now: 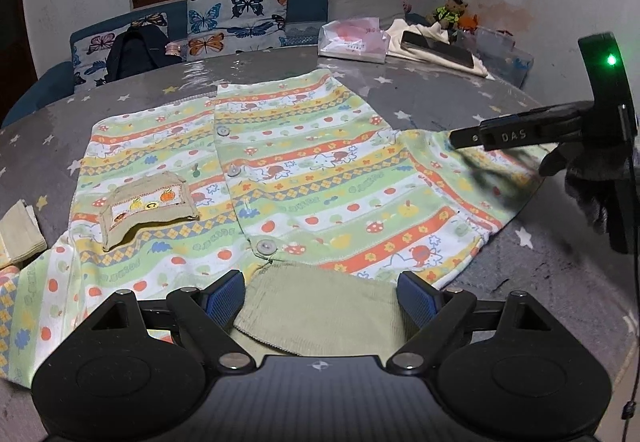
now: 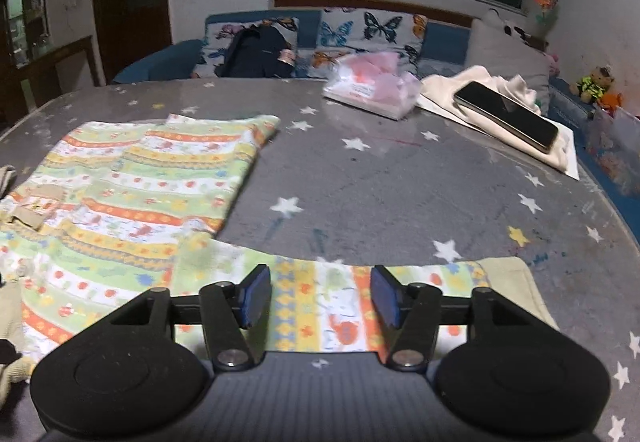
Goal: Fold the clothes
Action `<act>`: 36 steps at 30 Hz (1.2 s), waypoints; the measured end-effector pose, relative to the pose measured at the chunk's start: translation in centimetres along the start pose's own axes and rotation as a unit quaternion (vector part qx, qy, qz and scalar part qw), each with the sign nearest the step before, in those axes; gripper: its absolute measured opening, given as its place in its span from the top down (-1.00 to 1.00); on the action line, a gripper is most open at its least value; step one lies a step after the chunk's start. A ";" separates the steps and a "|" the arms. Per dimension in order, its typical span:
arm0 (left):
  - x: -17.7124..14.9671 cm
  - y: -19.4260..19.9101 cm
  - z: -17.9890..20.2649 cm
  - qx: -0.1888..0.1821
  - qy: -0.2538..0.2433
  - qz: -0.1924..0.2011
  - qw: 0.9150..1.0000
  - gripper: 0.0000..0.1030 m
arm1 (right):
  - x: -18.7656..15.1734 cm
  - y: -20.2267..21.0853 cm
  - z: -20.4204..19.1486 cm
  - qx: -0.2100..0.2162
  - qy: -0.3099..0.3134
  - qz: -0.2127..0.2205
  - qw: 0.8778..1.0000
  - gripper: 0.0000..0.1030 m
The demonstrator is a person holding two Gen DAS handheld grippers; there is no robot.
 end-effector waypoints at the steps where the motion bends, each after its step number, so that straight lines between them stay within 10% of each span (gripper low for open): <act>1: 0.0 0.1 -0.2 0.000 0.002 0.001 1.000 -0.67 | -0.1 0.0 -0.4 0.004 0.003 0.000 1.000 -0.22; 13: 1.0 1.7 -6.0 0.003 0.084 0.015 0.996 -0.67 | 1.3 -0.8 -2.6 0.002 0.029 -0.008 1.000 -0.45; 36: 2.1 -2.3 -1.0 -0.038 -0.006 -0.014 0.999 -0.72 | 13.6 -9.1 -4.0 -0.042 0.008 -0.014 0.999 -0.59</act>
Point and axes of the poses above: each gripper's, at about its wrist camera, not at the fingertips, and y roughly against the way its jaws point, z to its right, x to its top, the point moved 7 cm from there along -y, roughly the way its jaws point, and after that the axes turned 15 degrees about -z, right-handed, at the moved point
